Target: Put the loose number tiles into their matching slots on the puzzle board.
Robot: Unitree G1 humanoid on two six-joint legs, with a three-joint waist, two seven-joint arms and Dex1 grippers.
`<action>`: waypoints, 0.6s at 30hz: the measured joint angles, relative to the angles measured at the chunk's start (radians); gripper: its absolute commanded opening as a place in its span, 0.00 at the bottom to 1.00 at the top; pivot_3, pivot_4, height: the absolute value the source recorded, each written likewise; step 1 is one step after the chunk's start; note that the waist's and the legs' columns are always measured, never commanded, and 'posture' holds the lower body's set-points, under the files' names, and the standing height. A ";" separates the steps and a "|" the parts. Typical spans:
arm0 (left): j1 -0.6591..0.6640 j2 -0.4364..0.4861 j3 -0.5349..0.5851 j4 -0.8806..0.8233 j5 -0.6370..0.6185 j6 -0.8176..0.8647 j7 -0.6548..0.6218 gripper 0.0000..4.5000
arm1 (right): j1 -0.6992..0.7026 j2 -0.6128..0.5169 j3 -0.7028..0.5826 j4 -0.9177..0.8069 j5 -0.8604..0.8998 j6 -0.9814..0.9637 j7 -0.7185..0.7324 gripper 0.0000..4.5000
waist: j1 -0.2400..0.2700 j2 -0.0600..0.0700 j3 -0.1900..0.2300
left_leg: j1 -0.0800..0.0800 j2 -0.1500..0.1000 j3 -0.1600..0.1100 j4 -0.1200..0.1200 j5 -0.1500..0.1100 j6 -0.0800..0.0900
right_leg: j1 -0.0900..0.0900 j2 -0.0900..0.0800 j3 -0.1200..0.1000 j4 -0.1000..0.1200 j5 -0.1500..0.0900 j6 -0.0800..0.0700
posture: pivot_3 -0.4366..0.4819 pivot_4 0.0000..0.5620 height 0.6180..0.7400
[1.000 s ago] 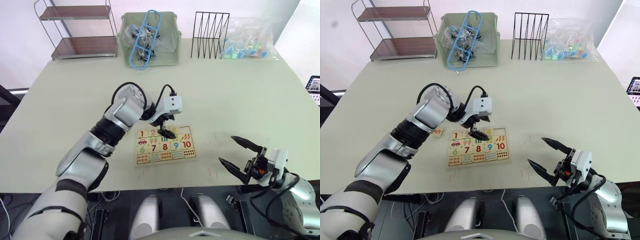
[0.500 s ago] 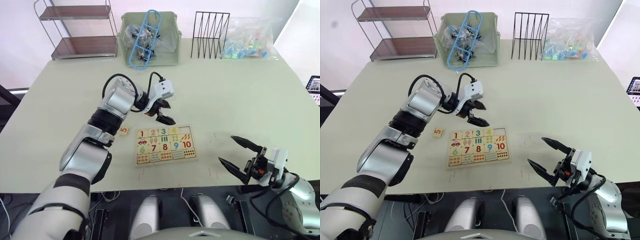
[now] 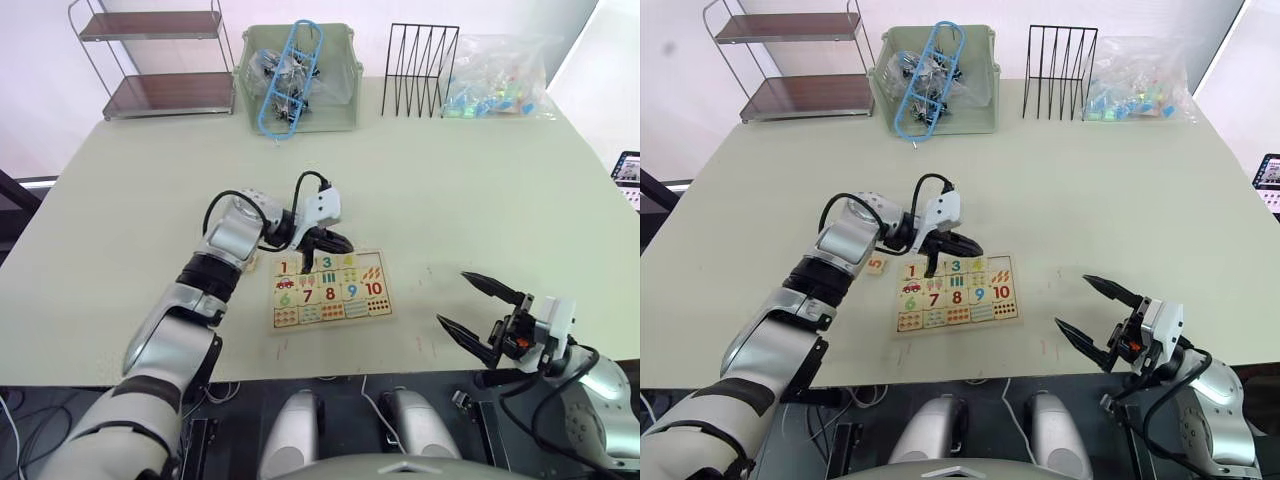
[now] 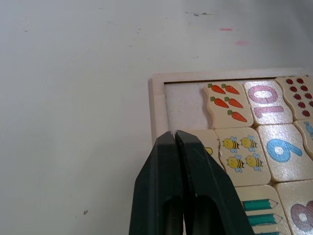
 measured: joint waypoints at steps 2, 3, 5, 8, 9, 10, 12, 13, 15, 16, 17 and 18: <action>0.015 0.000 0.000 0.000 0.002 -0.022 -0.003 0.01 | 0.000 -0.002 0.000 0.000 0.000 0.000 0.000 1.00 | 0.000 0.000 0.000 | 0.000 0.000 0.000 0.000 0.000 0.000 | 0.000 0.000 0.000 0.000 0.000 0.000 | 0.48 0.27 1.00; 0.021 0.000 0.000 0.001 0.003 -0.027 -0.003 0.01 | 0.000 -0.003 0.000 0.000 0.000 0.000 0.000 1.00 | 0.000 0.000 0.000 | 0.000 0.000 0.000 0.000 0.000 0.000 | 0.000 0.000 0.000 0.000 0.000 0.000 | 0.48 0.27 1.00; 0.025 -0.001 0.000 0.003 0.007 -0.042 0.002 0.01 | 0.000 -0.006 0.000 0.000 0.000 0.000 0.000 1.00 | 0.000 0.000 0.000 | 0.000 0.000 0.000 0.000 0.000 0.000 | 0.000 0.000 0.000 0.000 0.000 0.000 | 0.48 0.27 1.00; 0.027 -0.002 -0.002 0.004 0.019 -0.048 0.016 0.01 | 0.000 -0.009 0.000 0.000 0.000 0.000 0.000 1.00 | 0.000 0.000 0.000 | 0.000 0.000 0.000 0.000 0.000 0.000 | 0.000 0.000 0.000 0.000 0.000 0.000 | 0.48 0.27 1.00; 0.030 -0.001 -0.002 0.003 0.020 -0.048 0.018 0.01 | 0.000 -0.010 0.000 0.000 0.000 0.000 0.000 1.00 | 0.000 0.000 0.000 | 0.000 0.000 0.000 0.000 0.000 0.000 | 0.000 0.000 0.000 0.000 0.000 0.000 | 0.48 0.27 1.00; 0.032 -0.001 -0.002 0.002 0.023 -0.049 0.018 0.01 | 0.000 -0.011 0.000 0.000 0.001 0.000 0.000 1.00 | 0.000 0.000 0.000 | 0.000 0.000 0.000 0.000 0.000 0.000 | 0.000 0.000 0.000 0.000 0.000 0.000 | 0.48 0.27 1.00; 0.037 0.001 -0.002 -0.002 0.024 -0.056 0.016 0.01 | 0.000 -0.014 -0.001 0.000 0.001 0.000 0.000 1.00 | 0.000 0.000 0.000 | 0.000 0.000 0.000 0.000 0.000 0.000 | 0.000 0.000 0.000 0.000 0.000 0.000 | 0.48 0.27 1.00; 0.039 0.002 -0.002 -0.004 0.024 -0.058 0.014 0.01 | 0.000 -0.014 -0.001 0.000 0.001 0.000 0.000 1.00 | 0.000 0.000 0.000 | 0.000 0.000 0.000 0.000 0.000 0.000 | 0.000 0.000 0.000 0.000 0.000 0.000 | 0.48 0.27 1.00; 0.043 0.005 -0.002 -0.011 0.024 -0.058 0.009 0.01 | -0.001 -0.014 -0.001 0.003 0.001 0.000 0.000 1.00 | 0.000 0.000 0.000 | 0.001 0.000 0.000 0.000 0.000 0.000 | 0.000 0.000 0.000 0.000 0.000 0.000 | 0.48 0.27 1.00; 0.044 0.007 -0.002 -0.013 0.024 -0.058 0.006 0.01 | -0.003 -0.014 -0.001 0.008 0.001 0.000 0.001 1.00 | 0.000 0.000 0.000 | 0.001 0.000 0.000 0.000 0.000 0.000 | 0.000 0.000 0.000 0.000 0.000 0.000 | 0.48 0.27 1.00; 0.045 0.007 -0.002 -0.014 0.024 -0.057 0.005 0.01 | -0.005 -0.014 -0.001 0.016 0.001 0.000 0.001 1.00 | 0.000 0.000 0.000 | 0.001 0.000 0.000 0.000 0.000 0.000 | 0.001 0.000 0.000 0.000 0.000 0.000 | 0.48 0.27 1.00; 0.045 0.007 -0.002 -0.017 0.024 -0.054 0.005 0.01 | -0.008 -0.014 -0.001 0.024 0.001 0.000 0.002 1.00 | 0.000 0.000 0.000 | 0.001 0.000 0.000 0.000 0.000 0.000 | 0.001 0.000 0.000 0.000 0.000 0.000 | 0.48 0.27 1.00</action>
